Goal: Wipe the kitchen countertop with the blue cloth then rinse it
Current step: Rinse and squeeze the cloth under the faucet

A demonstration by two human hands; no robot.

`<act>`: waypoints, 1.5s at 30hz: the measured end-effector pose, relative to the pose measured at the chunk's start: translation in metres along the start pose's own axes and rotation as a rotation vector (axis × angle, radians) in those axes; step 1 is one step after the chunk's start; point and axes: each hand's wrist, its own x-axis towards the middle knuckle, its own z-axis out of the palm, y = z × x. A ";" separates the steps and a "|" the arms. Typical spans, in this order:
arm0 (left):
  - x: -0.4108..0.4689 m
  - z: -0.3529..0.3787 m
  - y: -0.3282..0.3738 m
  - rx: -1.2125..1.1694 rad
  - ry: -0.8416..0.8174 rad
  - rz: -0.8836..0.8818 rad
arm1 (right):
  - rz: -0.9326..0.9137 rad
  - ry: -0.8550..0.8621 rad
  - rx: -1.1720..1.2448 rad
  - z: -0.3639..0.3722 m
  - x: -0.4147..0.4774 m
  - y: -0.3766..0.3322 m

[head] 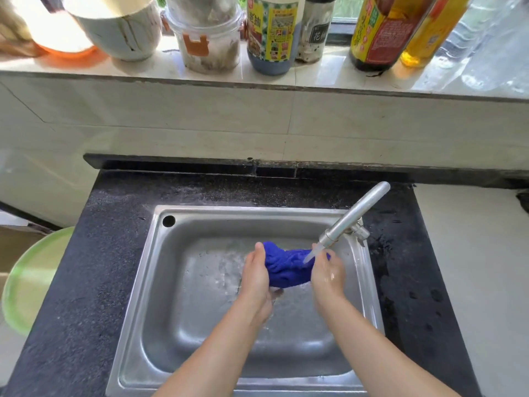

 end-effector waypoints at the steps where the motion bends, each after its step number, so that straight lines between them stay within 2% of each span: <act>1: 0.004 -0.001 0.000 -0.081 -0.033 -0.130 | -0.109 -0.107 -0.014 -0.006 -0.013 0.002; 3: 0.007 0.003 -0.003 -0.194 -0.080 -0.271 | -0.257 -0.362 -0.064 -0.015 -0.044 0.014; 4: 0.003 0.007 -0.004 -0.239 -0.094 -0.314 | -0.339 -0.433 -0.151 -0.016 -0.052 0.025; 5: -0.003 0.014 -0.004 -0.265 -0.130 -0.329 | -0.446 -0.452 -0.277 -0.017 -0.057 0.034; 7: -0.011 0.026 -0.008 -0.214 -0.203 -0.313 | -0.547 -0.328 -0.329 -0.013 -0.046 0.035; 9: -0.018 0.035 -0.014 -0.102 -0.212 -0.248 | -0.449 -0.215 -0.226 -0.008 -0.030 0.018; 13: -0.026 0.049 -0.008 0.049 -0.186 -0.111 | -0.093 -0.153 0.031 0.004 -0.006 -0.004; 18: -0.020 0.050 -0.008 0.278 0.034 0.149 | 0.324 -0.136 0.202 0.012 0.004 -0.014; 20: -0.020 0.050 -0.008 0.464 0.043 0.293 | 0.411 -0.154 0.225 0.011 0.008 -0.014; 22: -0.018 0.046 -0.008 0.685 0.007 0.394 | 0.413 -0.174 0.177 0.005 0.016 -0.009; 24: -0.016 0.041 -0.006 0.858 -0.059 0.470 | 0.276 -0.200 -0.077 -0.009 0.028 -0.004; 25: -0.015 0.039 -0.003 0.917 -0.084 0.512 | 0.151 -0.215 -0.319 -0.019 0.035 -0.001; 27: -0.013 0.039 0.002 1.015 -0.065 0.625 | -0.118 -0.226 -0.820 -0.042 0.044 0.005; 29: -0.014 0.044 0.008 1.097 -0.011 0.700 | -0.336 -0.154 -1.052 -0.063 0.045 0.003; 32: -0.023 0.052 0.013 1.064 0.032 0.625 | -0.693 0.006 -1.076 -0.083 0.051 -0.007; 34: -0.027 0.055 0.016 1.054 0.052 0.539 | -0.813 0.043 -1.093 -0.089 0.064 -0.016; 37: -0.030 0.056 0.020 1.150 0.077 0.491 | -0.728 -0.042 -1.172 -0.092 0.084 -0.027; 39: -0.032 0.057 0.020 1.152 0.073 0.486 | -0.691 -0.098 -1.142 -0.092 0.095 -0.028; 42: -0.030 0.054 0.017 1.077 0.064 0.449 | -0.745 -0.089 -1.035 -0.095 0.104 -0.028; 45: -0.029 0.047 0.013 0.967 0.042 0.440 | -0.707 -0.091 -0.929 -0.102 0.109 -0.034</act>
